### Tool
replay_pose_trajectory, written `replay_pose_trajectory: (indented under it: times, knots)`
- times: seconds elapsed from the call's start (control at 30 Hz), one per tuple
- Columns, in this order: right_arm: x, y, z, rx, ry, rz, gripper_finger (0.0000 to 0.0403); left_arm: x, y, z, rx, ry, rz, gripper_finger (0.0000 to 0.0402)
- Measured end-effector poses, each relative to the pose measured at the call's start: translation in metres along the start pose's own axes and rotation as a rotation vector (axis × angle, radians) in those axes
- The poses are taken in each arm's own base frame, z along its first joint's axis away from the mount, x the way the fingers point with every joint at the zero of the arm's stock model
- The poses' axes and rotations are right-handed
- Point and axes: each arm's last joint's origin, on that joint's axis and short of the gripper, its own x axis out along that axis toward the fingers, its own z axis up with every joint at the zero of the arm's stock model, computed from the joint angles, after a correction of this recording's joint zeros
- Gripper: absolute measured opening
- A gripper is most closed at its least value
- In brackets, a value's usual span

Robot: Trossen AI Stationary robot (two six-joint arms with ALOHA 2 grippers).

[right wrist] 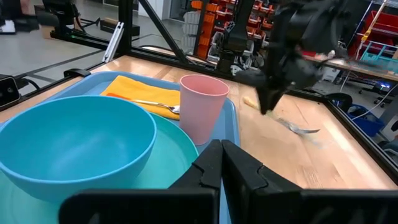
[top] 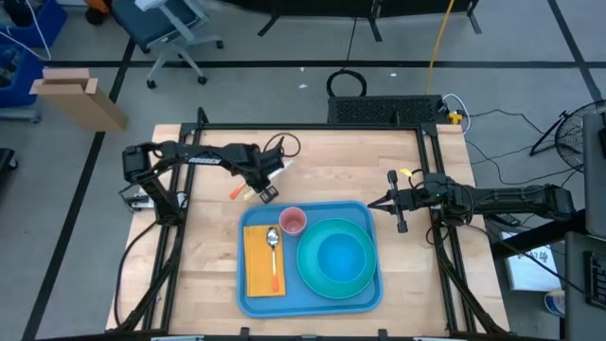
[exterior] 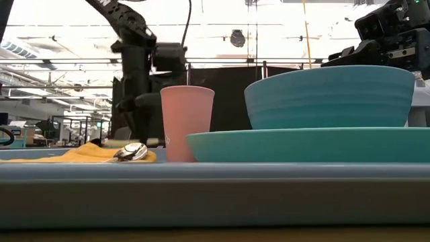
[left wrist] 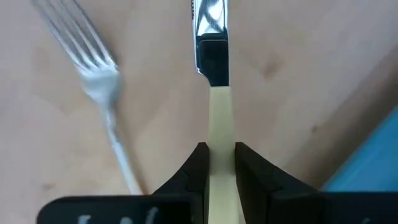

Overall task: Set up tray
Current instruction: Put the yellow knife on the left side of the white and orange spoon

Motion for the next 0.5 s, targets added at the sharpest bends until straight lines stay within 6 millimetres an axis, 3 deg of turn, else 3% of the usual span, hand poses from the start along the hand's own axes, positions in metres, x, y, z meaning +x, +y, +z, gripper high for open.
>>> replay_pose_trajectory:
  times: [0.13, 0.3, 0.5]
  knots:
    - [0.0, 0.0, 0.0, 0.0, 0.0, 0.0, 0.0, -0.027, -0.003, 0.007, -0.012, 0.032, 0.109, 0.0051]
    - [0.0, 0.0, 0.0, 0.0, 0.0, 0.0, 0.0, -0.078, -0.014, 0.005, -0.042, 0.022, 0.163, 0.0051]
    - [0.0, 0.0, 0.0, 0.0, 0.002, 0.0, 0.0, -0.13, -0.042, -0.036, -0.182, -0.003, 0.171, 0.0051]
